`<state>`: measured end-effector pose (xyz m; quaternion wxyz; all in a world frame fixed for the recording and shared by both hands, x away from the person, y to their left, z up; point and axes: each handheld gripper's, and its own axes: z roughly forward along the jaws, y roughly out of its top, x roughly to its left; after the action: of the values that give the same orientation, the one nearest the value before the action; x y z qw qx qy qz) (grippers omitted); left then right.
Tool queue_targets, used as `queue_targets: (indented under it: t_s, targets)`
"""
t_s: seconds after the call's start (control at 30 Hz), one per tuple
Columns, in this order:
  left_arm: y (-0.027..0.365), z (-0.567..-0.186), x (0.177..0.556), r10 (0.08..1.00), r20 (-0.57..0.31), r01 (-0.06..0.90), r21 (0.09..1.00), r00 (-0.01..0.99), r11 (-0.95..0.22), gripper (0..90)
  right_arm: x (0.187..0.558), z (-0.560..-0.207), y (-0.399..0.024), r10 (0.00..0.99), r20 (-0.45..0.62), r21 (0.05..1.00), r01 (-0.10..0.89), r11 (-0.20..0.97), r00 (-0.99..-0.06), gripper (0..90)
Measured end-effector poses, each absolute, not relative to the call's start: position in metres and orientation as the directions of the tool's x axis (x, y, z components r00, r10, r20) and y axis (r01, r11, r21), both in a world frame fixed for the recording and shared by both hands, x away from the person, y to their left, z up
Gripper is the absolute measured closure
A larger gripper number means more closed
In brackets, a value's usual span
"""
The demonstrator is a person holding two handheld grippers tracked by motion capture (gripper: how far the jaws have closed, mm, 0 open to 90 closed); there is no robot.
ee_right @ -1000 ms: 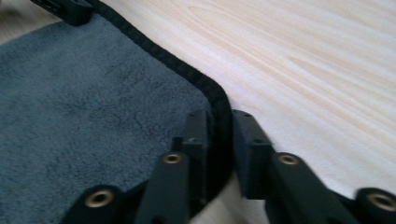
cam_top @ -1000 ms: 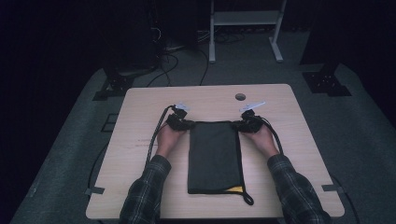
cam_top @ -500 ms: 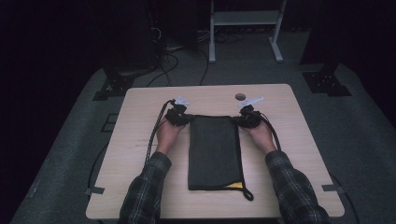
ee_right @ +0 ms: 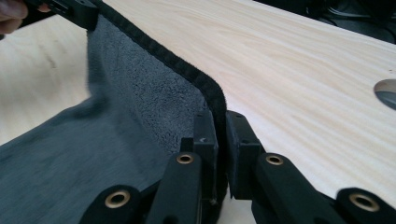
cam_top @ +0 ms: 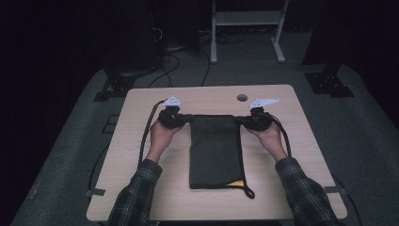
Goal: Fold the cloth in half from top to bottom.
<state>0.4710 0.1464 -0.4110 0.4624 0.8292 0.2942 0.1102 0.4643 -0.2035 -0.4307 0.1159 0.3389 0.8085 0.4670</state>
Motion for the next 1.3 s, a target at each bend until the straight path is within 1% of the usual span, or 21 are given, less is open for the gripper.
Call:
queue_targets:
  t_s: [0.37,0.6,0.77,0.97,1.23,1.3]
  targets:
    - [0.147,-0.413,0.437,0.554,-0.096,0.377,0.825,0.827,-0.421,84.3,0.432,-0.438,-0.207,0.612,0.141,0.829,0.430,0.356,-0.778,83.0]
    - [0.151,-0.420,0.421,0.538,-0.126,0.396,0.815,0.834,-0.423,84.3,0.415,-0.439,-0.207,0.590,0.136,0.821,0.424,0.383,-0.796,83.1]
    - [0.154,-0.423,0.408,0.520,-0.142,0.403,0.806,0.842,-0.433,84.2,0.401,-0.442,-0.207,0.574,0.154,0.813,0.433,0.390,-0.805,83.0]
    - [0.155,-0.425,0.390,0.501,-0.154,0.403,0.804,0.852,-0.438,84.3,0.385,-0.442,-0.206,0.558,0.141,0.807,0.421,0.413,-0.818,83.0]
    - [0.156,-0.424,0.362,0.474,-0.166,0.393,0.810,0.865,-0.435,84.2,0.360,-0.438,-0.209,0.534,0.143,0.813,0.407,0.417,-0.833,82.9]
    - [0.155,-0.425,0.355,0.464,-0.164,0.390,0.806,0.870,-0.445,84.3,0.353,-0.438,-0.210,0.530,0.128,0.814,0.394,0.427,-0.838,82.9]
